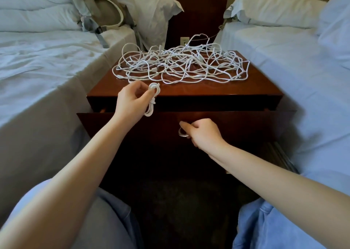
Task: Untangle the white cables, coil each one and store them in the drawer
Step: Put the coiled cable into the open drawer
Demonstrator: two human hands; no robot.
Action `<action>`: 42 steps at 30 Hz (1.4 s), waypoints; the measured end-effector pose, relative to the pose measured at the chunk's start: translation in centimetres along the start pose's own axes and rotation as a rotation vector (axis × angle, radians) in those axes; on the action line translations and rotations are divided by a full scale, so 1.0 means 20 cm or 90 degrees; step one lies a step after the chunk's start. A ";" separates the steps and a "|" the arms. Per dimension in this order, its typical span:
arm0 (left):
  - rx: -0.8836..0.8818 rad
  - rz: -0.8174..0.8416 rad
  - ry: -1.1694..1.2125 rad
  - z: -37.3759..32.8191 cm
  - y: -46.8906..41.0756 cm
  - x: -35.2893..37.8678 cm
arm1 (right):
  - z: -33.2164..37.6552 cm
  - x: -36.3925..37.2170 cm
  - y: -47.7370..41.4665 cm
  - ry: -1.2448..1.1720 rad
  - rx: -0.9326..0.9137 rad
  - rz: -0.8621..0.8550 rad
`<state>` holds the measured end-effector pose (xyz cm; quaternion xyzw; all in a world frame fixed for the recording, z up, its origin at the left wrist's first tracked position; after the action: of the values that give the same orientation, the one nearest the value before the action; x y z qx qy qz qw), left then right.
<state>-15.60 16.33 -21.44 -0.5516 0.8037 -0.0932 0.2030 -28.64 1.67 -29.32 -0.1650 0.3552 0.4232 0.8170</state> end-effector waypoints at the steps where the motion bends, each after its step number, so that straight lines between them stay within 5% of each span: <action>1: -0.012 0.010 -0.006 0.01 0.01 0.00 | 0.01 -0.01 0.03 0.033 -0.011 0.012; 6: -0.119 0.068 0.034 0.05 0.07 -0.01 | 0.16 -0.14 0.18 0.389 -0.174 -0.089; 11: -0.161 0.051 0.066 0.04 0.15 -0.06 | 0.30 -0.24 0.25 0.345 -0.279 -0.190; 17: -0.184 0.161 0.081 0.00 0.24 -0.05 | 0.45 -0.25 0.24 0.228 -0.360 -0.213; 24: -0.182 0.211 0.049 -0.07 0.14 -0.07 | 0.58 -0.14 0.07 0.110 -0.389 -0.075; 37: -0.261 0.181 -0.058 0.19 0.06 -0.25 | 0.56 0.23 -0.11 -0.100 -0.203 0.241; 42: -0.286 0.182 -0.082 0.24 0.07 -0.28 | 0.53 0.30 -0.08 -0.111 -0.183 0.236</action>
<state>-12.94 22.35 -24.98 -0.4684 0.8594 0.1524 0.1371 -20.31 10.23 -26.31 -0.1744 0.2440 0.6243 0.7213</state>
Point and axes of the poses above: each hand's wrist, its own y-axis away from the middle knuckle, its own x-axis out of the palm, z = x × y, the point moved 7 cm from there along -y, towards the middle knuckle, and after that the axes turned 12 degrees about y, right-handed, at the moved point
